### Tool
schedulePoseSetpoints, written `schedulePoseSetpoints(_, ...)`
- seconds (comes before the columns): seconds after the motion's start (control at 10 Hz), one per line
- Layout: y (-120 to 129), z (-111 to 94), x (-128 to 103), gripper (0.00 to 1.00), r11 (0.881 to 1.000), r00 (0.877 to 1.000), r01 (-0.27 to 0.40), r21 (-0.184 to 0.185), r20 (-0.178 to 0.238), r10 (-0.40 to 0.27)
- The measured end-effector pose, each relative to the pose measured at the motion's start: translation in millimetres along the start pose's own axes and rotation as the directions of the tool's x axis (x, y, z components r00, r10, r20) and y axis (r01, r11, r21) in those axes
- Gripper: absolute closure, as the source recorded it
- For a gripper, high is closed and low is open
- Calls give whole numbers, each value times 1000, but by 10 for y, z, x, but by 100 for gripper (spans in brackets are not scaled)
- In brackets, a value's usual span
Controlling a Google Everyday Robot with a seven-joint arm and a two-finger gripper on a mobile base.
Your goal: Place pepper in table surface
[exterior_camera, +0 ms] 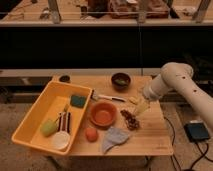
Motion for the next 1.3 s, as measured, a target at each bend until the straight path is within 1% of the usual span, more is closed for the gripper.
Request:
schedulePoseSetpoints(0.9,-6,-2,1,20,1000,1000,-1,1,0,1)
schedulePoseSetpoints(1.0,-30,-16,-5,20,1000,1000,-4,8,-1,4)
schedulePoseSetpoints(1.1,-105,-33,-52,20,999,1000,-11,44,1,10)
schedulePoseSetpoints(1.2,-185,-34,-87,20,997,1000,-17,69,5,17)
schedulePoseSetpoints(1.3,-356,-23,-163,20,995,1000,-25,102,13,24)
